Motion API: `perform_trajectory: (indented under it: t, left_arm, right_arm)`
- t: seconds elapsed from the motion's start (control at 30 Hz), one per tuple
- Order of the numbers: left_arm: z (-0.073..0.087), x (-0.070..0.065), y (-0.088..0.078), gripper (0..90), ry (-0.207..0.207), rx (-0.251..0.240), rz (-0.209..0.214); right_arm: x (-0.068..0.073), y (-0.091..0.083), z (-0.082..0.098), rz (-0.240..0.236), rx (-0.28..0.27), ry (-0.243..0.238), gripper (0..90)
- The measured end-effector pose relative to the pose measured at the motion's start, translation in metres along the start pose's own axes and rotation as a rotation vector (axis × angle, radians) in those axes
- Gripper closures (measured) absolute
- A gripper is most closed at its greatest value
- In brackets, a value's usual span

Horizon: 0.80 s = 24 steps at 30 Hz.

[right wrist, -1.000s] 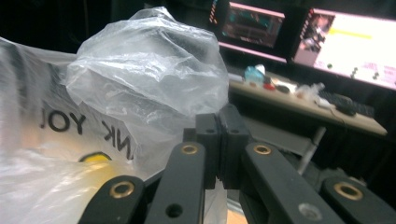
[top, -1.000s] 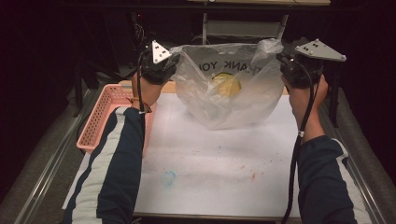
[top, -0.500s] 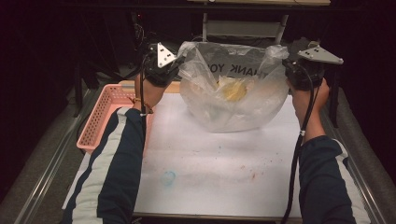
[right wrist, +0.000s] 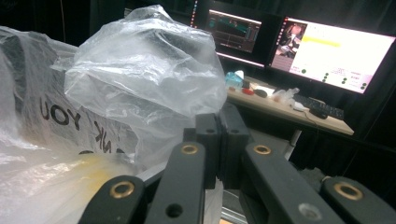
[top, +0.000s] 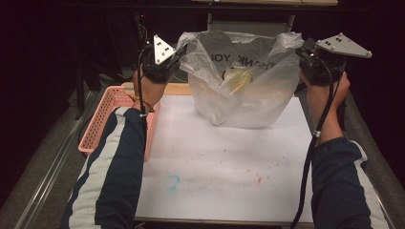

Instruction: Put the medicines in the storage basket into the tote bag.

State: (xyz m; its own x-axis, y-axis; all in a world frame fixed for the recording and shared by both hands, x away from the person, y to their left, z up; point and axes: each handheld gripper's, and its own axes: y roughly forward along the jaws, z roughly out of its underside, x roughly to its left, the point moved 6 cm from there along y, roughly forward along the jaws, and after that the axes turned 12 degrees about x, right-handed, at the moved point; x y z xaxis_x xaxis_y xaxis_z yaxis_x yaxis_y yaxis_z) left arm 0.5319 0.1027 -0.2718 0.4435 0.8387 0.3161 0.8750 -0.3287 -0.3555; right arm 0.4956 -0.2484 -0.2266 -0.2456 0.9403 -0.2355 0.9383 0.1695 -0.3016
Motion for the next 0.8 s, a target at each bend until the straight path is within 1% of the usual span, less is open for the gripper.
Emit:
perform_trajectory:
  t: [0.07,0.17,0.2,0.27,0.3,0.33,0.37,0.4,0.47,0.5,0.53,0.57,0.6,0.67,0.7,0.73,0.77,0.8]
  left_arm:
    - [0.002,-0.003,0.003,70.0,-0.007,0.006,0.024]
    - [0.005,-0.009,0.007,61.4,-0.014,0.01,0.046]
    - [0.006,-0.011,0.009,59.0,-0.014,0.012,0.051]
    - [0.009,-0.016,0.012,51.0,-0.021,0.019,0.052]
    - [0.01,-0.019,0.014,50.6,-0.021,0.021,0.061]
    - [0.011,-0.023,0.015,50.6,-0.02,0.02,0.066]
    - [0.012,-0.026,0.015,50.5,-0.019,0.018,0.073]
    - [0.013,-0.029,0.017,50.5,-0.017,0.02,0.08]
    - [0.015,-0.036,0.019,50.6,0.003,0.029,0.087]
    - [0.017,-0.039,0.02,52.0,0.013,0.034,0.088]
    - [0.019,-0.041,0.022,58.6,0.026,0.042,0.087]
    - [0.02,-0.043,0.024,62.0,0.035,0.054,0.076]
    - [0.021,-0.045,0.025,62.0,0.036,0.06,0.071]
    - [0.022,-0.046,0.027,62.4,0.034,0.061,0.07]
    - [0.022,-0.046,0.027,62.6,0.036,0.062,0.06]
    - [0.021,-0.045,0.028,69.6,0.044,0.059,0.057]
    - [0.021,-0.044,0.029,74.1,0.056,0.065,0.039]
    - [0.021,-0.044,0.031,78.4,0.076,0.073,0.018]
  right_arm:
    - [0.001,0.003,0.004,-0.006,0.006,0.001,89.8]
    - [0.002,0.009,0.013,-0.014,0.022,0.002,89.7]
    - [0.003,0.012,0.016,-0.008,0.032,-0.001,89.7]
    - [0.003,0.016,0.023,-0.003,0.05,0.005,88.8]
    - [0.003,0.018,0.027,-0.002,0.058,0.006,86.7]
    - [0.003,0.02,0.03,-0.003,0.063,0.005,86.6]
    - [0.004,0.022,0.033,-0.011,0.068,0.008,85.4]
    - [0.004,0.023,0.036,-0.023,0.077,0.015,82.6]
    - [0.006,0.027,0.042,-0.034,0.095,0.004,76.6]
    - [0.007,0.028,0.045,-0.037,0.099,0.004,73.5]
    - [0.007,0.029,0.048,-0.035,0.108,-0.007,68.5]
    - [0.007,0.03,0.05,-0.029,0.118,-0.014,64.3]
    - [0.006,0.03,0.051,-0.033,0.128,-0.011,62.5]
    - [0.003,0.028,0.051,-0.043,0.118,0.004,61.4]
    - [0.001,0.026,0.05,-0.04,0.107,0.003,59.5]
    - [0.0,0.024,0.049,-0.038,0.092,0.01,57.2]
    - [-0.001,0.021,0.047,-0.039,0.079,0.01,56.9]
    - [-0.002,0.019,0.045,-0.045,0.07,0.009,56.8]
